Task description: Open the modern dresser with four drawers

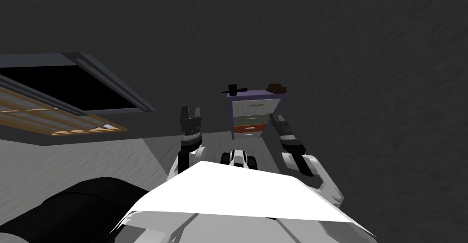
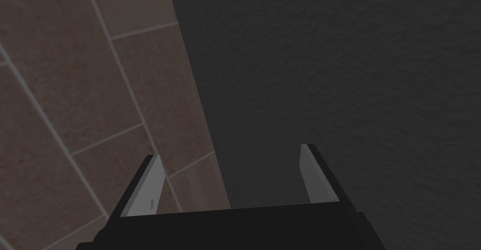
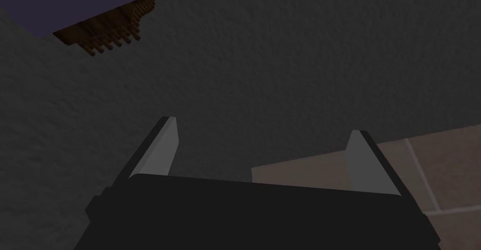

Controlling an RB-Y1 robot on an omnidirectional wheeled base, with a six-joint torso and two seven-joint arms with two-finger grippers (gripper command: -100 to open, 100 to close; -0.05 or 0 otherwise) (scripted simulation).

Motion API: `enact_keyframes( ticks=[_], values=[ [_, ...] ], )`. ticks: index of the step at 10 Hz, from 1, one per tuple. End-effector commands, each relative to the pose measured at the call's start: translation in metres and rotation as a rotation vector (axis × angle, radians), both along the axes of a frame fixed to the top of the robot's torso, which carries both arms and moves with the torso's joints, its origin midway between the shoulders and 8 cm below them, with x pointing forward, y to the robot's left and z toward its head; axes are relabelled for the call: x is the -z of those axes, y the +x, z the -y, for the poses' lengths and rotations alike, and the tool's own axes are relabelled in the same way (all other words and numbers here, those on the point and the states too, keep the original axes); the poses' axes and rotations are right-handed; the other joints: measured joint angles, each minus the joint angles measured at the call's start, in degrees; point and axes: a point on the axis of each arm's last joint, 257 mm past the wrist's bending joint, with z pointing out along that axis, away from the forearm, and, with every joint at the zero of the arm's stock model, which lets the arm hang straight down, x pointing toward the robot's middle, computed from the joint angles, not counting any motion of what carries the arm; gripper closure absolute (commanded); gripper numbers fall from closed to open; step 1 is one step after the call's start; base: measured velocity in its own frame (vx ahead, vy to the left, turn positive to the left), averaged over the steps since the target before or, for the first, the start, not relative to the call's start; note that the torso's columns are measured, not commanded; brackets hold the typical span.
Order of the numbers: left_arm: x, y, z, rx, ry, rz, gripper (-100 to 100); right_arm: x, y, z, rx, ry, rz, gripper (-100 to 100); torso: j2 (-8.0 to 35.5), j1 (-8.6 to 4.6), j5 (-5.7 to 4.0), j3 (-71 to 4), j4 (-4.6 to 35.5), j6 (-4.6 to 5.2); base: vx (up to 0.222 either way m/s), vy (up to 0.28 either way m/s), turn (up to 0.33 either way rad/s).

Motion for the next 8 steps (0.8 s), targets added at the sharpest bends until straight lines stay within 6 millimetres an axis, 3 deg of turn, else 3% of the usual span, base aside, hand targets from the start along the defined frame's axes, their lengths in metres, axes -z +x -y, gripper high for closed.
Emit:
enact_keyframes(
  ticks=[1,8],
  values=[
    [0.000,0.000,0.000,0.000,0.000,0.000,0,0.013,0.009,0.008,0.073,-0.151,-0.020,-100,0.00,-0.01,-0.01,0.01,0.00,-0.02,0.047,0.079,0.091],
    [0.000,0.000,0.000,0.000,0.000,0.000,0,0.039,0.025,0.029,0.210,-0.473,-0.057,-100,0.00,0.04,0.00,0.01,0.00,-0.02,0.035,0.060,0.055]
  ],
)
